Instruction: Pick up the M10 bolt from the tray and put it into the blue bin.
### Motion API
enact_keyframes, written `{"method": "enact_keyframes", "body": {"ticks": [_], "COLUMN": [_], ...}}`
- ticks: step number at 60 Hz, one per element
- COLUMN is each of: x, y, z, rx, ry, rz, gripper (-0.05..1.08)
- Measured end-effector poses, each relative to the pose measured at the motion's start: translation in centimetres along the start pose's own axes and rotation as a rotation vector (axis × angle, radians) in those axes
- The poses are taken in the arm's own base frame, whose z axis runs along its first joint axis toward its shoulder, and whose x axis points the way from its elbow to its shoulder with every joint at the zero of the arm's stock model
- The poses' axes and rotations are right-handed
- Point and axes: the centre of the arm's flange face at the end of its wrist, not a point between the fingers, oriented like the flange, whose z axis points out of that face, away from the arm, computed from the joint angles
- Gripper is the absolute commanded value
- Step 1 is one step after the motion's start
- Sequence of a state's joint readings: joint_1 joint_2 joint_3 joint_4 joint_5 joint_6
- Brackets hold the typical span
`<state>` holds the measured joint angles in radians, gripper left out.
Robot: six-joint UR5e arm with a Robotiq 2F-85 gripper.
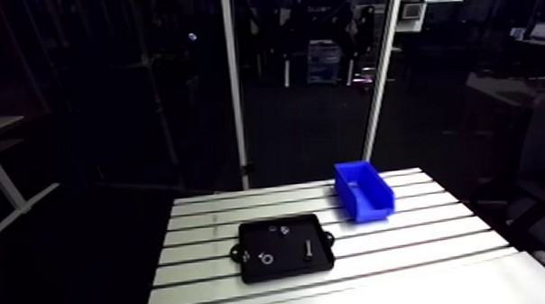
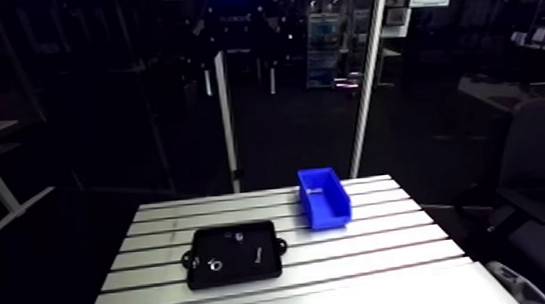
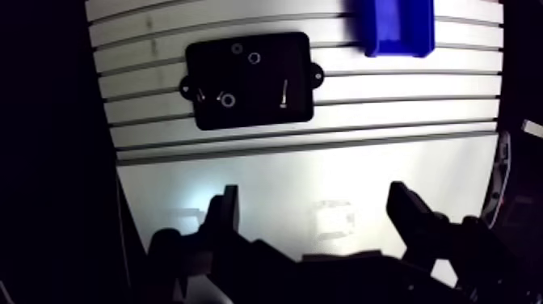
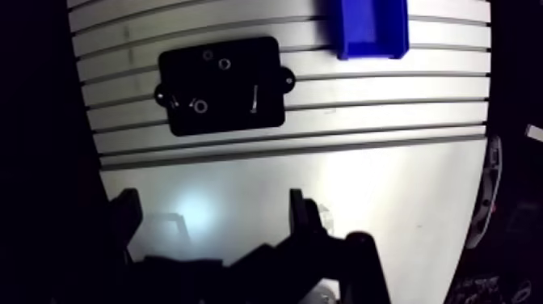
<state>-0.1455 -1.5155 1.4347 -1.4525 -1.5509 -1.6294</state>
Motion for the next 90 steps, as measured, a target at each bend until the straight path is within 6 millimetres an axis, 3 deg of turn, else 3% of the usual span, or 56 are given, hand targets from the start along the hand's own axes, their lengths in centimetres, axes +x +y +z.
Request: {"method": "enact_keyframes", "body": {"ticks": [41,90], "x": [1.2,4.1], "y": [0.1,0.4], "z": [4.0,14.4], "rx": [0.003,0.002], "ry": [-0.009,-0.034], "rz": [0.089,0.159], "gripper": [0.01,0.01]}}
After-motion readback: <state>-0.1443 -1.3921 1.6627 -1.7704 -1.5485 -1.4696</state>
